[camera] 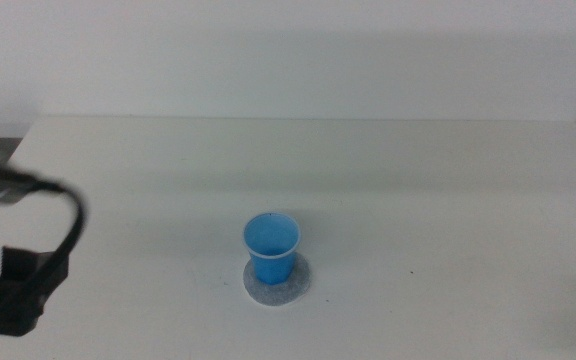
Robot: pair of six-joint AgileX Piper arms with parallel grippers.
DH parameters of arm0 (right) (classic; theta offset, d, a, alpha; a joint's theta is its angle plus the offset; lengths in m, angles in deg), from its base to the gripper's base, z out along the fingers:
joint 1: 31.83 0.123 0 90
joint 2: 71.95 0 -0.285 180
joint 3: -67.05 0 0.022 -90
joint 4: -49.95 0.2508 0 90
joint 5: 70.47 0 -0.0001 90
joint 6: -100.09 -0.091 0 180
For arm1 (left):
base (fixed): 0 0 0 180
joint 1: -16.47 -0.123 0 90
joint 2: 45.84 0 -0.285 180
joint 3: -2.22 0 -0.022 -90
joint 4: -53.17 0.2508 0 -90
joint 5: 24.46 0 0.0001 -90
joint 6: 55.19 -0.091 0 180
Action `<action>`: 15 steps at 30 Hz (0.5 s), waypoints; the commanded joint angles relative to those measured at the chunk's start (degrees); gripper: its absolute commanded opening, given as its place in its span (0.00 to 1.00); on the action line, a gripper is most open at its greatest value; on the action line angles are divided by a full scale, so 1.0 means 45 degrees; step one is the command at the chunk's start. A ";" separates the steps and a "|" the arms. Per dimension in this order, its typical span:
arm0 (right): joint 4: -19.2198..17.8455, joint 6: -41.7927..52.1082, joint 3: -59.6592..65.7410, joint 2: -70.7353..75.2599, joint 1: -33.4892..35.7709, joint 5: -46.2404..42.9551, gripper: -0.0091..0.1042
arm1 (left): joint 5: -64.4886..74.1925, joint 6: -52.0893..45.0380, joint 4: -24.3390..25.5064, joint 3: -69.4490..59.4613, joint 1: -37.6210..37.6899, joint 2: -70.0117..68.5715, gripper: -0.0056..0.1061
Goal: Place an empty cup on a cup mat.
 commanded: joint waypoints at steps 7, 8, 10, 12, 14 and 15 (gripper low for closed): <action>-0.0086 0.0052 0.0041 0.0062 0.0009 -0.0084 0.90 | -0.9142 -0.2088 -0.1893 -0.6108 -0.3195 -0.4690 0.89; -0.0086 0.0052 0.0041 0.0062 0.0009 -0.0084 0.90 | -0.9692 -0.2085 -0.1927 -0.6706 -0.3434 -0.5187 0.89; -0.0086 0.0052 0.0041 0.0062 0.0009 -0.0084 0.90 | -1.0100 -0.2028 -0.1927 -0.7606 -0.3921 -0.6018 0.89; -0.0086 0.0052 0.0041 0.0062 0.0009 -0.0084 0.90 | -1.0009 -0.1925 -0.1927 -0.8275 -0.4282 -0.6763 0.89; -0.0086 0.0052 0.0041 0.0062 0.0009 -0.0084 0.90 | -1.0036 -0.1898 -0.1927 -0.8503 -0.4515 -0.7490 0.89; -0.0086 0.0052 0.0041 0.0062 0.0009 -0.0084 0.90 | -0.9462 -0.1898 -0.1927 -0.8503 -0.4545 -0.7805 0.89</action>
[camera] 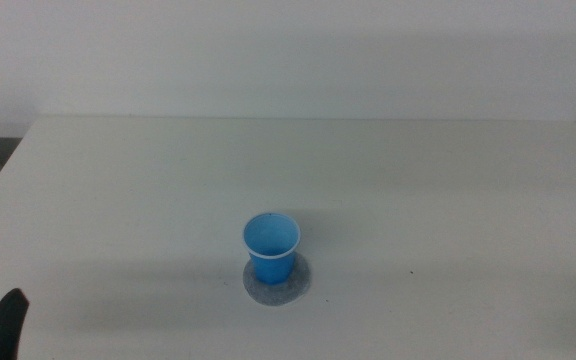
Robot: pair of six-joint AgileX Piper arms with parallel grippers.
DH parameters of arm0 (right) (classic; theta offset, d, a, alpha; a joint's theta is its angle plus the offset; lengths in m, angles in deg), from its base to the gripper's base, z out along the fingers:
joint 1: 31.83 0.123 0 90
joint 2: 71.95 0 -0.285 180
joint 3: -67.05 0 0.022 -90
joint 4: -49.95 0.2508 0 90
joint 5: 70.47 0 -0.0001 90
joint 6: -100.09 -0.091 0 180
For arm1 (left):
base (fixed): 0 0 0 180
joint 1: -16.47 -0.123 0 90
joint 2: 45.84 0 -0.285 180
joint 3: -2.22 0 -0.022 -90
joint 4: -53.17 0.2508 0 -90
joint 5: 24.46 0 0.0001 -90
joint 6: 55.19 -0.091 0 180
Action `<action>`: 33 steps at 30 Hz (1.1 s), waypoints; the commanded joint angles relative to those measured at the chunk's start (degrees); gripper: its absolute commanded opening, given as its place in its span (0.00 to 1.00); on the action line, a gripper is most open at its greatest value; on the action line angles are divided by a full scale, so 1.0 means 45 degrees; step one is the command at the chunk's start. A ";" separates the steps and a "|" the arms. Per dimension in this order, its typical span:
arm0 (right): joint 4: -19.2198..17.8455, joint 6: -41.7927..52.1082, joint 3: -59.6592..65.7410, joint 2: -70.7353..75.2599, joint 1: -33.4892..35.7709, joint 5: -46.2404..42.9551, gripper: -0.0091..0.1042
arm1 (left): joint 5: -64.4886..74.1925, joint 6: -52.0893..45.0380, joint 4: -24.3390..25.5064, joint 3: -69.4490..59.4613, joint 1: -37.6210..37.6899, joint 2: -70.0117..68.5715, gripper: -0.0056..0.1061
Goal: Place an empty cup on a cup mat.
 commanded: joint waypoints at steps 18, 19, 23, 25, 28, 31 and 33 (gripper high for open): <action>-0.0086 0.0052 0.0041 0.0062 0.0009 -0.0084 0.90 | 0.0831 -0.2371 -0.2127 -0.0091 -0.0223 -0.1424 0.89; -0.0086 0.0052 0.0041 0.0062 0.0009 -0.0084 0.90 | 0.0831 -0.2371 -0.2127 -0.0091 -0.0223 -0.1424 0.89; -0.0086 0.0052 0.0041 0.0062 0.0009 -0.0084 0.90 | 0.0742 -0.2393 -0.1930 -0.0091 -0.0225 -0.1424 0.89; -0.0086 0.0052 0.0041 0.0062 0.0009 -0.0084 0.90 | 0.0742 -0.2393 -0.1653 -0.0091 -0.0225 -0.1424 0.89; -0.0086 0.0052 0.0041 0.0062 0.0009 -0.0084 0.90 | 0.0742 -0.2393 -0.1595 -0.0091 -0.0225 -0.1424 0.89; -0.0086 0.0052 0.0041 0.0062 0.0009 -0.0084 0.90 | 0.0742 -0.2393 -0.1376 -0.0091 -0.0225 -0.1424 0.89; -0.0086 0.0052 0.0041 0.0062 0.0009 -0.0084 0.90 | 0.0742 -0.2393 -0.1376 -0.0091 -0.0225 -0.1424 0.89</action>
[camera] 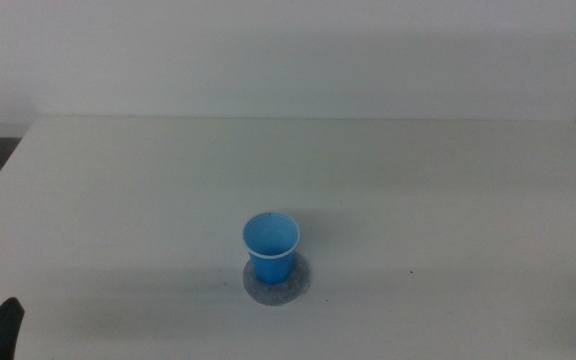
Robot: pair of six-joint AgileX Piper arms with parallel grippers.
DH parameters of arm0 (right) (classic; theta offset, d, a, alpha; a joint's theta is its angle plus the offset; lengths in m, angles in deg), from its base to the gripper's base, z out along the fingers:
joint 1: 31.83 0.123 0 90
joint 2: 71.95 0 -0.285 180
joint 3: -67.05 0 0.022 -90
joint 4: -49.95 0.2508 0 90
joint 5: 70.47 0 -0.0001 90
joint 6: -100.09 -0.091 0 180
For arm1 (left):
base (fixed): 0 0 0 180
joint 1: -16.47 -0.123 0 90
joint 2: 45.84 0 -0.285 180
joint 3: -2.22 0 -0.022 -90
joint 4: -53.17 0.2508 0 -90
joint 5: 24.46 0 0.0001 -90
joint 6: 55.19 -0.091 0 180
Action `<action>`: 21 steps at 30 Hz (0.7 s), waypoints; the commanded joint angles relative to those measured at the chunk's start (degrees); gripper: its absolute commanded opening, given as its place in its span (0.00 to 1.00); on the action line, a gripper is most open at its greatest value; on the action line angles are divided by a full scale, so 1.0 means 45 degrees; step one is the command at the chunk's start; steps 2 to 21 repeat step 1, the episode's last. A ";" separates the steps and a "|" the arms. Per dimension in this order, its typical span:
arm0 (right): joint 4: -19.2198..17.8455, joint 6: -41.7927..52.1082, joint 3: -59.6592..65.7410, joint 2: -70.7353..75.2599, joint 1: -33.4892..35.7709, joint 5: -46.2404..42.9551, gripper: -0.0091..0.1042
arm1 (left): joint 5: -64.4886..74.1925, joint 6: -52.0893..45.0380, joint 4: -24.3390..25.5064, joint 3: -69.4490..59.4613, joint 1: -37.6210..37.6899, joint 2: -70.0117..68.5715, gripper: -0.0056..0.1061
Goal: Place an empty cup on a cup mat.
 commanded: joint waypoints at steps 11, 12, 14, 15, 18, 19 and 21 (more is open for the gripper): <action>-0.0086 0.0052 0.0041 0.0062 0.0009 -0.0084 0.90 | -0.0150 -0.0014 0.0007 0.0000 0.0000 -0.0064 0.89; -0.0086 0.0052 0.0041 0.0062 0.0009 -0.0084 0.90 | -0.0150 -0.0014 0.0007 0.0000 0.0000 -0.0064 0.89; -0.0086 0.0052 0.0041 0.0062 0.0009 -0.0084 0.90 | -0.0150 -0.0014 0.0007 0.0000 0.0000 -0.0064 0.89; -0.0086 0.0052 0.0041 0.0062 0.0009 -0.0084 0.90 | -0.0150 -0.0014 0.0007 0.0000 0.0000 -0.0064 0.89; -0.0086 0.0052 0.0041 0.0062 0.0009 -0.0084 0.90 | -0.0150 -0.0014 0.0007 0.0000 0.0000 -0.0064 0.89; -0.0086 0.0052 0.0041 0.0062 0.0009 -0.0084 0.90 | -0.0150 -0.0014 0.0007 0.0000 0.0000 -0.0064 0.89; -0.0086 0.0052 0.0041 0.0062 0.0009 -0.0084 0.90 | -0.0150 -0.0014 0.0007 0.0000 0.0000 -0.0064 0.89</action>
